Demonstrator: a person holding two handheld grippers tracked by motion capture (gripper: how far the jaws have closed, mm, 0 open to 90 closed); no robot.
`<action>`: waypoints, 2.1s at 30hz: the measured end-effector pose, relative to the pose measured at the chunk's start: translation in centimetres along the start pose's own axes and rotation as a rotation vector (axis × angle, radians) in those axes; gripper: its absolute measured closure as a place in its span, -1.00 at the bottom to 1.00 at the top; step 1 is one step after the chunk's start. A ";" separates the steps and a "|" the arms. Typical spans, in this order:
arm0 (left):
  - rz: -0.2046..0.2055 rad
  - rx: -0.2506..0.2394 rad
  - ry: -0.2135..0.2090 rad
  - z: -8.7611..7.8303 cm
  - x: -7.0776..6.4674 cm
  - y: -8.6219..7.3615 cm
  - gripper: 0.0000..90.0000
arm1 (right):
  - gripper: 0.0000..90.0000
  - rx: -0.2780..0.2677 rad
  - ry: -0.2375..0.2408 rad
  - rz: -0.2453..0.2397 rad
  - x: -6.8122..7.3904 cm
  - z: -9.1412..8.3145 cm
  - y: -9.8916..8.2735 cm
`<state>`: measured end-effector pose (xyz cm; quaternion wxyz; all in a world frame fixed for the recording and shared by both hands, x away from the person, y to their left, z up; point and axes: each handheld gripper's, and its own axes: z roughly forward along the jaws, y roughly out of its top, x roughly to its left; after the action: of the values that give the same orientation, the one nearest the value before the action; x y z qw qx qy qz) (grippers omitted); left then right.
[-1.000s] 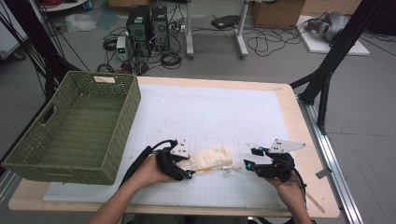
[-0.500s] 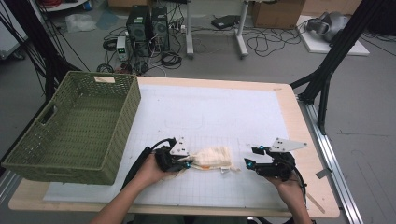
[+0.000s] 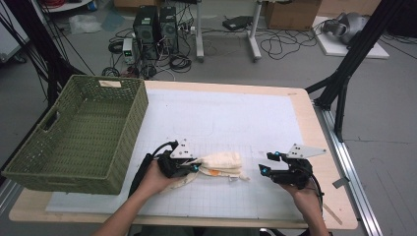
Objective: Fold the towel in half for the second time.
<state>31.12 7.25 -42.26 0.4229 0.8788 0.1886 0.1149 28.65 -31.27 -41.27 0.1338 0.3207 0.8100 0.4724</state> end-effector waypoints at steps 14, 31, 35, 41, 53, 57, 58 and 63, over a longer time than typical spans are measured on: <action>-0.009 -0.071 0.034 -2.0 0.2 0.7 0.77 | -0.12 -0.012 0.003 0.000 0.1 -0.1 0.1; -0.028 -0.136 0.079 -3.7 0.6 1.3 0.77 | -0.26 -0.034 0.007 0.008 0.1 -0.1 0.1; -0.034 -0.134 0.085 -3.8 0.7 1.3 0.77 | -0.36 -0.041 0.004 0.018 0.0 0.0 0.1; -0.040 -0.137 0.088 -4.1 0.9 1.2 0.77 | -0.44 -0.037 0.000 0.022 0.0 0.0 0.1; -0.049 -0.151 0.093 -4.7 1.0 1.1 0.77 | -0.47 -0.038 -0.003 0.018 0.2 -0.1 0.1; -0.052 -0.150 0.096 -5.0 1.3 0.9 0.77 | -0.48 -0.033 -0.001 0.020 0.3 0.0 0.1; -0.054 -0.150 0.097 -5.0 1.3 0.9 0.77 | -0.48 -0.032 -0.001 0.019 0.3 0.0 0.1; -0.057 -0.151 0.097 -5.1 1.4 0.8 0.77 | -0.48 -0.027 -0.001 0.022 0.3 0.0 0.1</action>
<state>30.70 10.96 -38.45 0.4816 0.8321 0.2244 0.1593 28.45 -31.09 -41.14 0.1335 0.3278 0.7999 0.4847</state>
